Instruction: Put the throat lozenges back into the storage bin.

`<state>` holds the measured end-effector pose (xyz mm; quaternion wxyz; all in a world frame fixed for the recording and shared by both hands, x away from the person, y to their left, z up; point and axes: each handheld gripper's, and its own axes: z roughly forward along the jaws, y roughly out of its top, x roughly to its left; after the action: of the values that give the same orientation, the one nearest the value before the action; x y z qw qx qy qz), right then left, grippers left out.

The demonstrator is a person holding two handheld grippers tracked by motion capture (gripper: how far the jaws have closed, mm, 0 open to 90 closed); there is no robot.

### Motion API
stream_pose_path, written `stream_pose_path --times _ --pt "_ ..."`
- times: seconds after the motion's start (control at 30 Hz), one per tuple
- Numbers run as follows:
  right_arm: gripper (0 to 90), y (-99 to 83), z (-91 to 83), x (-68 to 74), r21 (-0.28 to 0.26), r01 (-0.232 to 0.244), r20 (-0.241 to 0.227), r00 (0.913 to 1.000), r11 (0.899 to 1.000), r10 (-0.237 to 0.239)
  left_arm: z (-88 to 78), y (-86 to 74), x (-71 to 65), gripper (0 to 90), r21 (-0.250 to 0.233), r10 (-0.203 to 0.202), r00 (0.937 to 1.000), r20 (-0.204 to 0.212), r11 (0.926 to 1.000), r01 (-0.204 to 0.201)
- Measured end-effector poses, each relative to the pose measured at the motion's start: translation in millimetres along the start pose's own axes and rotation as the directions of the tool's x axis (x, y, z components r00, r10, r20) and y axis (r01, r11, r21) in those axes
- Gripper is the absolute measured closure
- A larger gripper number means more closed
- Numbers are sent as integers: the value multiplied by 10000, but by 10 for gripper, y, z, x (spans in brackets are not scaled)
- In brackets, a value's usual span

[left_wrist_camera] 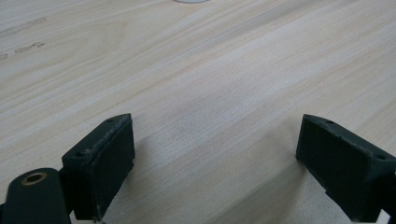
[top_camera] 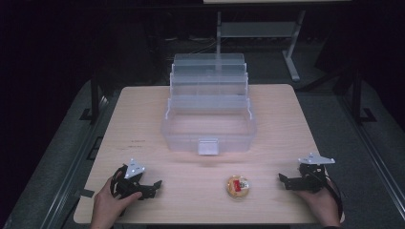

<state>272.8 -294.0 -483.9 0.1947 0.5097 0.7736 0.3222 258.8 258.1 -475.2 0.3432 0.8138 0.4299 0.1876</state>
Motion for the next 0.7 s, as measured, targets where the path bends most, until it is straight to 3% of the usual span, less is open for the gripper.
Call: stream_pose_path --times 0.4,0.7 --pt "0 3 1 -7 9 52 -74 10000 10000 -52 -1 0 1 106 0 -8 10000 8 10000 8" --pt "0 65 -7 -22 576 121 -196 9997 9983 -110 0 0 1 106 1 -5 10000 5 10000 5"
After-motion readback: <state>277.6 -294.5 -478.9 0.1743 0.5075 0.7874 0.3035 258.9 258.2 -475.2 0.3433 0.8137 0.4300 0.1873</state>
